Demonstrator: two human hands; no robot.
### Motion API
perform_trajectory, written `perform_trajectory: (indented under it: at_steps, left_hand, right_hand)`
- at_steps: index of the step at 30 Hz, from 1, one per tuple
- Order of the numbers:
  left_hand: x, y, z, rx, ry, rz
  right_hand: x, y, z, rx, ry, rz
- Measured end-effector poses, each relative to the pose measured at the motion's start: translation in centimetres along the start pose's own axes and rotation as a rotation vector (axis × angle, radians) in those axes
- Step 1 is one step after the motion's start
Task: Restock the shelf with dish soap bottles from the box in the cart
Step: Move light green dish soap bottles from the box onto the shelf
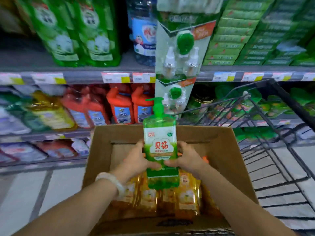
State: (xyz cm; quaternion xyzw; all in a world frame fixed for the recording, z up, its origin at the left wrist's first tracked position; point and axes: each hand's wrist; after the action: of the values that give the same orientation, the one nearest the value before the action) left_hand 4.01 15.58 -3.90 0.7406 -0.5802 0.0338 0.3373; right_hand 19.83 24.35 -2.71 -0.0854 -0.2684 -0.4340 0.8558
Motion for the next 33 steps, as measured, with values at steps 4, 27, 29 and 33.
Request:
perform_trajectory:
  at_steps: [4, 27, 29, 33]
  left_hand:
    - [5.4, 8.8, 3.6, 0.132, -0.070, -0.132]
    - [22.3, 45.7, 17.7, 0.080, -0.129, -0.659]
    - [20.9, 48.2, 17.0, 0.051, -0.160, -0.666]
    - [16.9, 53.0, 15.6, 0.033, -0.222, -0.659]
  right_hand:
    - [2.0, -9.9, 4.3, 0.038, 0.122, 0.035]
    - [4.7, -51.4, 19.8, 0.052, 0.545, 0.361]
    - [3.4, -52.5, 22.0, 0.038, 0.576, 0.354]
    - [-0.3, -54.2, 26.2, 0.003, 0.638, 0.320]
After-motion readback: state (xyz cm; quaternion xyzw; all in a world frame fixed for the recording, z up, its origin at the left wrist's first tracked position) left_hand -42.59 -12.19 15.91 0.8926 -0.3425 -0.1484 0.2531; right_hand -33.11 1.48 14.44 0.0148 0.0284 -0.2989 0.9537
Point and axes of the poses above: each hand's wrist, its own x-axis away from the middle knuckle, its own y-axis out of the back of the hand, z = x × y, and after that the axes turned 14 degrees about -x, right-handed
